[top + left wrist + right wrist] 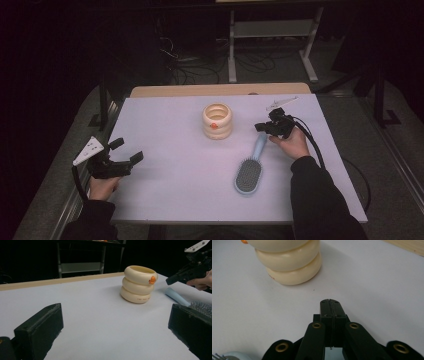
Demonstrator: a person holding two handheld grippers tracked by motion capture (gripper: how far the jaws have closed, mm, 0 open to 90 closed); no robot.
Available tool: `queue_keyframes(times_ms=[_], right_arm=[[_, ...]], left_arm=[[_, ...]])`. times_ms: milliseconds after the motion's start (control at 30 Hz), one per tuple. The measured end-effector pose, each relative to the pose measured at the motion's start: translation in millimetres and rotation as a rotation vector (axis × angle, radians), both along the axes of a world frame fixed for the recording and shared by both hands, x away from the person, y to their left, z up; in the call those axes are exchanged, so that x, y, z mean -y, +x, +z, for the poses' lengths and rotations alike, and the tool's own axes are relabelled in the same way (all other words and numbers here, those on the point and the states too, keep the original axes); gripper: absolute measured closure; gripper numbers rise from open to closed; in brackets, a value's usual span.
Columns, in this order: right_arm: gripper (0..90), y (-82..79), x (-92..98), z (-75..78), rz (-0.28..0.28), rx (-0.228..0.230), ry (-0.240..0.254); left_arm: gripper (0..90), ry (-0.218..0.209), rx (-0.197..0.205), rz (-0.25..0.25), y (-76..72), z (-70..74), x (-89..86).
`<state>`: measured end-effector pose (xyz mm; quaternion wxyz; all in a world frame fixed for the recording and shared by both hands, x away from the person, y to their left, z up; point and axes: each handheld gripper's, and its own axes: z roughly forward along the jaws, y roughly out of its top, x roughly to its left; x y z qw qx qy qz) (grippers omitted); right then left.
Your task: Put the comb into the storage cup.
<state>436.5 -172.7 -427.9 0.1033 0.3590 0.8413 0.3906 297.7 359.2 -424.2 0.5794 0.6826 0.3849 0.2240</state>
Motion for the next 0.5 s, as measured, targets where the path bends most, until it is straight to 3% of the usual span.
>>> queue_keyframes(times_ms=[200,500], right_arm=[[88.9,0.8,-2.5,-4.8,0.014,-0.029,-0.011],[89.0,2.6,-12.4,-15.4,0.033,-0.077,-0.085]], left_arm=[[0.0,0.001,0.001,-0.002,0.0,0.1,-0.1],[0.0,0.001,0.0,-0.006,0.1,0.1,0.5]])
